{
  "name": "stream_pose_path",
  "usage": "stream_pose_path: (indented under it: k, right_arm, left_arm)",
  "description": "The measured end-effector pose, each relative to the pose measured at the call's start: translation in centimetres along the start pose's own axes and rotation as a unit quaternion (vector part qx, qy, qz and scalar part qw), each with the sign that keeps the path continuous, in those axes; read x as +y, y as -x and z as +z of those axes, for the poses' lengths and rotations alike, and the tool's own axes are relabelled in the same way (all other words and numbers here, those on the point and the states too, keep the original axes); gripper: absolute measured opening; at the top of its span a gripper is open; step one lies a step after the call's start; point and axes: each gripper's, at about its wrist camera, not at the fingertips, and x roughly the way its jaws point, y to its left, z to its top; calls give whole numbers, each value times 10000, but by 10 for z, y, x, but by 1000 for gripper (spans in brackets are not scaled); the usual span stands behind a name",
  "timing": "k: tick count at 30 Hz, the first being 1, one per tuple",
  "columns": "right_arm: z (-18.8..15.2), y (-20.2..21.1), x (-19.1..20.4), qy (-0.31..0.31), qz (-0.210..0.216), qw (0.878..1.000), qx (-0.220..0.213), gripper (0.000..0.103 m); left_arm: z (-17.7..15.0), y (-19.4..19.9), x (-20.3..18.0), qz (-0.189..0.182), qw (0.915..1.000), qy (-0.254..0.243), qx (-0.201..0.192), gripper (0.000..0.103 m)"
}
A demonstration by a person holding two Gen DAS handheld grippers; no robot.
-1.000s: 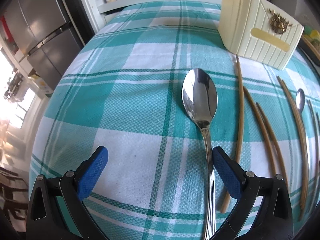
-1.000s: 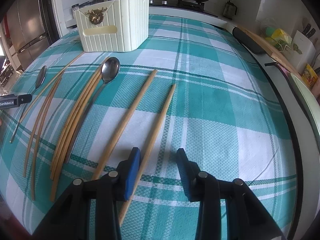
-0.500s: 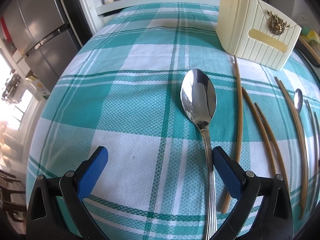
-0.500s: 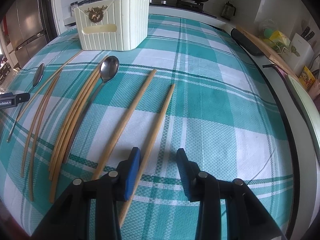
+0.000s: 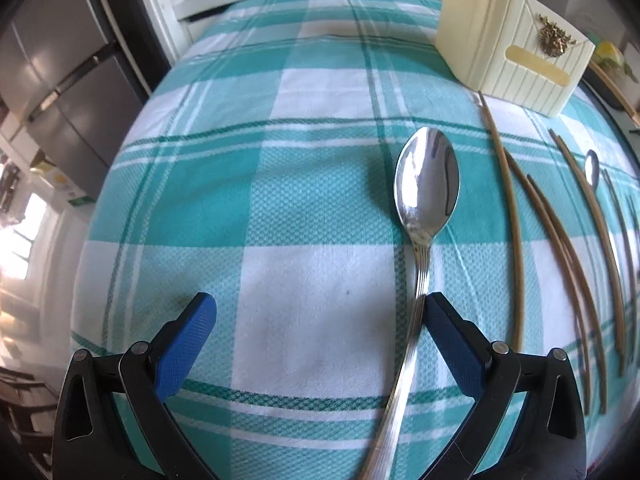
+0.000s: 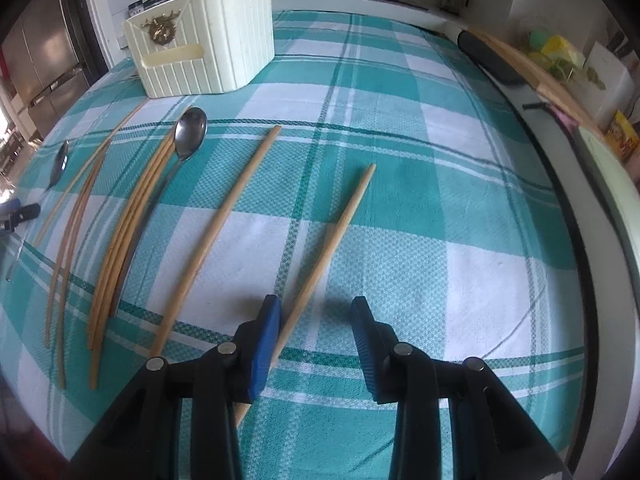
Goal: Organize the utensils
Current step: 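Grasp the steel spoon with the left tool while the right tool grasps a wooden chopstick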
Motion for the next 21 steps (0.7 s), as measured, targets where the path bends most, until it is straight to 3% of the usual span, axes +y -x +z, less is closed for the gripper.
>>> stream_pose_path:
  k: [4,9,15,16,17,18,19,20,21]
  right_arm:
    - [6,-2,-2,-56,151,9998,154,39]
    - [28,-12,-4,-295,242,9991,181,41]
    - [58,-27,-9,-687,280,9971,177,44]
    - [61,-28,-10,-719,279,9969,181,44]
    - [65,-30,-11,-786,264,9964,175,37]
    - [68,-30,-12,-829,227,9962,163,27]
    - [68,-31,-14,-855,197,9960,151,8]
    - [70,-33,-18,-959,238,9950,151,8]
    - [71,-34,-20,-1018,296,9943,131,8]
  left_arm:
    - [5,-3,-3,-127,9997,-170,149,103]
    - [35,-16,-16,-171,9991,-350,186,103]
    - [63,-28,-33,-299,9988,-288,246,91]
    - [66,-28,-35,-309,9989,-298,204,86]
    - [69,-28,-38,-361,9988,-302,149,75]
    - [71,-27,-39,-425,9985,-319,106,69]
    - [73,-25,-42,-466,9982,-361,62,53]
    - [75,-23,-45,-497,9978,-439,-13,41]
    - [75,-23,-46,-485,9977,-471,-18,41]
